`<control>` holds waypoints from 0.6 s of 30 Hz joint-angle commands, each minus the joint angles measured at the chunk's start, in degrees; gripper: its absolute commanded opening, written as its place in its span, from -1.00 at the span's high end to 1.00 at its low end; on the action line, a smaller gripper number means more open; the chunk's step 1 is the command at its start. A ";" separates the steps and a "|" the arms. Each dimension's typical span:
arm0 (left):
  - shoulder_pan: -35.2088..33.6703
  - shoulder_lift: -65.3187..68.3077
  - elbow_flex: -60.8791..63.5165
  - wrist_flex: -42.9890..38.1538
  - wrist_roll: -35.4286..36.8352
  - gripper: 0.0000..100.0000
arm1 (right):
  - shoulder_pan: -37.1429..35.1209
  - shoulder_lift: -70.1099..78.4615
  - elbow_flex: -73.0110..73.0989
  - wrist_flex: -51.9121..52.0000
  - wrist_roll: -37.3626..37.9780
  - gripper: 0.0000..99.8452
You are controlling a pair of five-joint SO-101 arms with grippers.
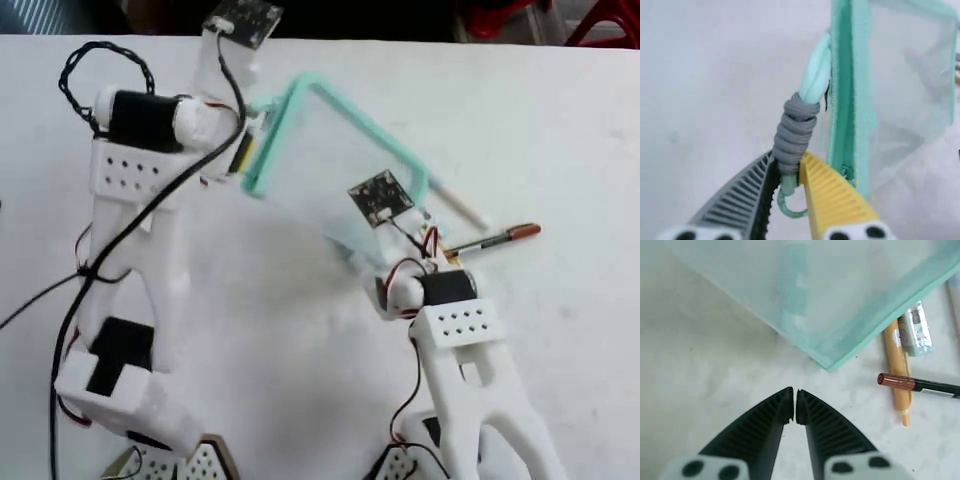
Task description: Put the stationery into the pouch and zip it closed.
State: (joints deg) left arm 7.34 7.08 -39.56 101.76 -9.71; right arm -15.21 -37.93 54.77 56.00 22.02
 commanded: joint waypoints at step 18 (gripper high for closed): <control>17.27 -3.91 -18.55 -23.56 2.99 0.96 | 17.19 -1.89 3.87 -14.02 -10.37 0.96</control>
State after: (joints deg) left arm 22.29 6.90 -53.89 82.68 -3.12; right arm 1.14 -37.93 59.16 43.43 12.26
